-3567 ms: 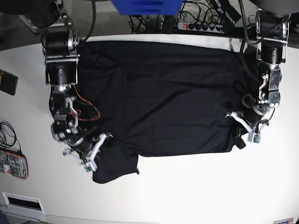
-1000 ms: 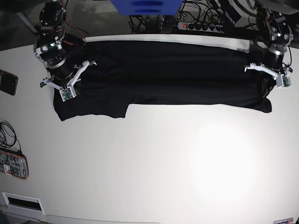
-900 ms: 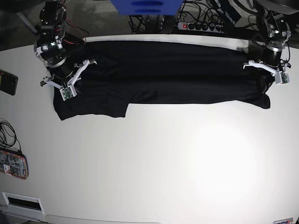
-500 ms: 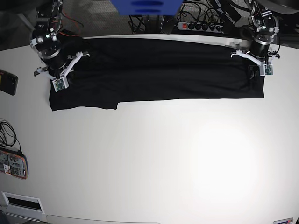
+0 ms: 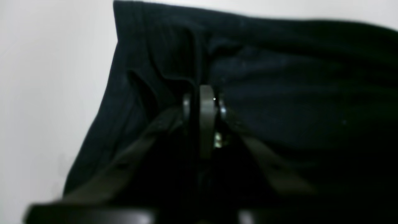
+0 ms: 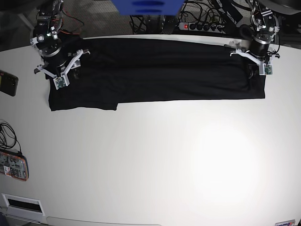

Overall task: Fold the T-shirt properly
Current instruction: 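Release the folded side and lower both grippers onto the folded edge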

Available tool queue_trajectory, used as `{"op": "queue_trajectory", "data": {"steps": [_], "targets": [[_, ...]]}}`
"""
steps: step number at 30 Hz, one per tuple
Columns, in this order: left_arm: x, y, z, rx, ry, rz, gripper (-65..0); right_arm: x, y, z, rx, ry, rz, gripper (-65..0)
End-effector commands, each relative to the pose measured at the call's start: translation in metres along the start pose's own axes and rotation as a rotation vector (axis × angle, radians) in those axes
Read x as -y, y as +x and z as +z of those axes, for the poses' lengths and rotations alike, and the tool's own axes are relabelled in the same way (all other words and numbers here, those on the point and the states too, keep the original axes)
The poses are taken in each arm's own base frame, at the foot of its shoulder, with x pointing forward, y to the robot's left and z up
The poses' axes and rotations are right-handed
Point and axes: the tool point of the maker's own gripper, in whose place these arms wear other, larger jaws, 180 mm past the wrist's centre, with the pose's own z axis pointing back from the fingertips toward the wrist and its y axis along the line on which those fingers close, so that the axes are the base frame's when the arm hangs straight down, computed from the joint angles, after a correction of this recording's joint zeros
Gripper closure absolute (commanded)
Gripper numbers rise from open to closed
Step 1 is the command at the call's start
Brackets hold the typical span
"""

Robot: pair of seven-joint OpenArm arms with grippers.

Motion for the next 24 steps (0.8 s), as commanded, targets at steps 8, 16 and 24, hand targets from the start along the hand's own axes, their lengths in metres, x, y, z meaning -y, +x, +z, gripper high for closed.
{"op": "queue_trajectory", "data": {"steps": [8,16,24], "targets": [[-0.008,-0.011,0.011,-0.051,0.022,-0.116,-41.2,0.007,0.010,0.005,0.037,-0.020,0.011,-52.0],[0.004,0.031,0.023,0.043,0.006,-0.200,-51.2,0.002,-0.004,0.010,0.008,-0.011,0.008,-52.0],[0.039,0.096,0.042,0.219,-0.023,-0.251,-51.4,0.017,0.008,0.012,0.041,-0.052,0.003,-52.0]]}}
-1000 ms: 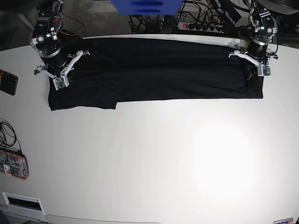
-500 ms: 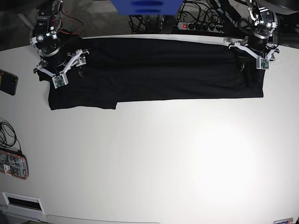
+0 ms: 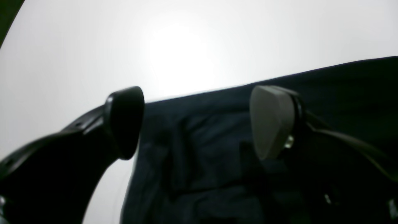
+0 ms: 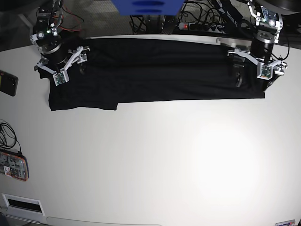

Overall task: Fold the T-shirt properly
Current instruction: 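Release the folded side and lower both grippers onto the folded edge, then grasp the folded edge with both grippers and pull it toward the robot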

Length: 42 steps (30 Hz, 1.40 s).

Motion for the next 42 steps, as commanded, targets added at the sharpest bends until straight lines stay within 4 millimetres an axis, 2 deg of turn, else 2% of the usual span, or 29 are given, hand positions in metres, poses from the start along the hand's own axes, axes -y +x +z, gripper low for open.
{"op": "queue_trajectory", "data": {"steps": [1,4,6,12,17,23,27,33,37,42], "targets": [[-0.004,0.008,0.000,0.028,0.010,-0.006,-51.4,0.015,0.017,0.004,0.054,-0.042,0.007,-52.0],[0.014,0.001,-0.016,-0.002,-0.040,0.020,-51.4,0.021,0.027,0.002,0.080,-0.058,0.007,-52.0],[0.016,-0.008,-0.026,-0.044,-0.047,0.033,-51.7,0.024,0.038,0.000,0.106,-0.066,0.008,-52.0],[0.039,-0.025,-0.048,-0.097,-0.110,0.076,-51.7,0.025,0.048,-0.003,0.125,-0.066,0.008,-52.0],[0.041,-0.050,-0.057,-0.155,-0.115,0.112,-51.4,0.002,0.049,-0.012,0.127,-0.004,0.001,-52.0],[0.041,-0.075,-0.062,-0.211,-0.114,0.144,-51.4,0.004,0.111,-0.030,0.260,0.006,0.013,-52.0],[0.042,-0.088,-0.063,-0.242,-0.115,0.163,-51.4,-0.005,0.097,-0.043,0.221,0.052,-0.023,-52.0],[0.041,-0.090,-0.062,-0.249,-0.114,0.160,-51.4,-0.010,0.099,-0.044,0.241,0.091,-0.073,-52.0],[0.042,-0.101,-0.062,-0.277,-0.115,0.173,-51.4,-0.012,0.078,-0.054,0.184,0.105,-0.102,-52.0],[0.043,-0.112,-0.063,-0.301,-0.114,0.186,-51.4,-0.013,0.061,-0.062,0.142,0.113,-0.126,-52.0]]}}
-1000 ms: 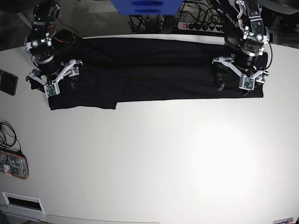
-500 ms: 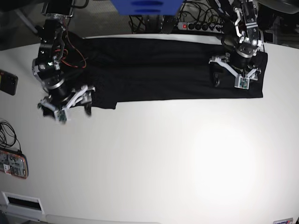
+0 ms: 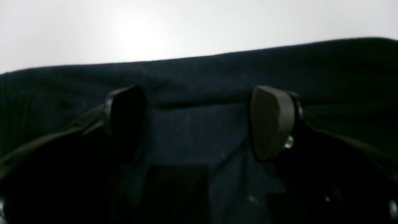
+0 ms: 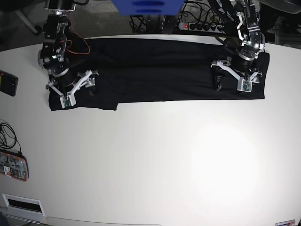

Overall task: Fold the T-shirt properly
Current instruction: 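Grasp the folded edge with both grippers and pull it toward the robot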

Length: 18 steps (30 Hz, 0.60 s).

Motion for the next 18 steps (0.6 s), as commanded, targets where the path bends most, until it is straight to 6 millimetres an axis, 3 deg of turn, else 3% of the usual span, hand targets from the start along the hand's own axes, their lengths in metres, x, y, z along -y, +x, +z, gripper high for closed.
{"op": "queue_trajectory", "data": {"steps": [1,6,10,18], "targets": [[-0.003,-0.029,0.005,-0.117,0.009,-0.005,-51.4,0.003,0.010,0.000,0.036,0.002,-0.003,-52.0],[-0.004,-0.042,0.002,-0.148,0.010,0.016,-51.4,0.004,-0.022,-0.010,-0.040,0.014,-0.050,-52.0],[-0.007,-0.049,-0.005,-0.168,0.012,0.025,-51.4,0.004,-0.030,-0.014,-0.040,0.018,-0.072,-52.0],[-0.037,-0.054,-0.019,-0.208,0.038,0.012,-51.4,0.003,-0.069,-0.022,-0.136,0.029,-0.126,-52.0]]}}
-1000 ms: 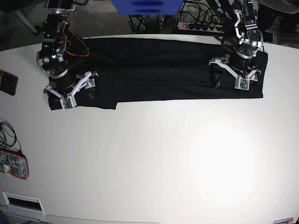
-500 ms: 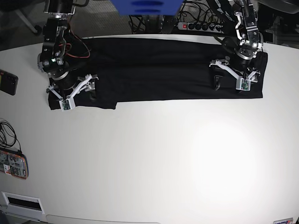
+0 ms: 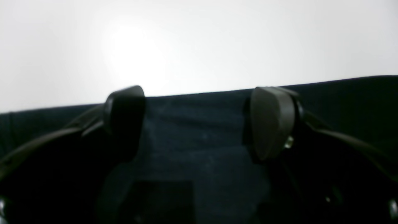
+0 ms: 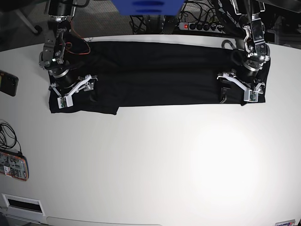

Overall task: Fold the T-shirt properly
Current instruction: 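Grasp the folded edge with both grippers and pull it toward the robot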

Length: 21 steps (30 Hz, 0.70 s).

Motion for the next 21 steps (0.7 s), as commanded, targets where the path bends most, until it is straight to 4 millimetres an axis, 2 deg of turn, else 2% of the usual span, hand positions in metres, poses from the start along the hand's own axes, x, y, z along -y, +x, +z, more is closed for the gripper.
{"op": "queue_trajectory", "data": {"steps": [1,4,5,7,9,11,14,16,21], "targets": [[-0.014,-0.065,0.013,-0.278,0.055,-0.028,-51.4,0.005,-0.045,0.003,-0.189,-0.020,0.002,-52.0],[-0.027,-0.065,0.003,-0.291,0.068,-0.022,-51.4,0.005,-0.057,0.002,-0.213,-0.018,-0.016,-51.9],[-0.030,-0.066,0.002,-0.298,0.071,-0.019,-51.4,0.006,-0.054,-0.001,-0.209,-0.018,-0.019,-51.9],[-0.032,-0.062,-0.007,-0.280,0.063,-0.025,-51.4,0.008,-0.036,-0.010,-0.173,-0.019,-0.014,-51.9],[-0.032,-0.067,-0.010,-0.279,0.042,-0.048,-51.4,0.009,-0.021,-0.016,-0.140,-0.018,-0.008,-51.9],[-0.026,-0.071,-0.018,-0.276,0.013,-0.059,-51.4,0.011,-0.018,-0.019,-0.134,-0.018,-0.013,-51.9],[-0.019,-0.060,-0.024,-0.229,-0.006,-0.064,-51.4,0.011,-0.017,-0.020,-0.132,-0.018,-0.014,-51.9],[-0.016,-0.043,-0.027,-0.184,-0.012,-0.083,-51.4,0.011,-0.017,-0.020,-0.135,-0.018,-0.013,-51.9],[-0.005,0.025,-0.026,-0.017,-0.026,-0.161,-51.4,0.011,-0.016,-0.020,-0.131,-0.018,-0.012,-51.9]]}}
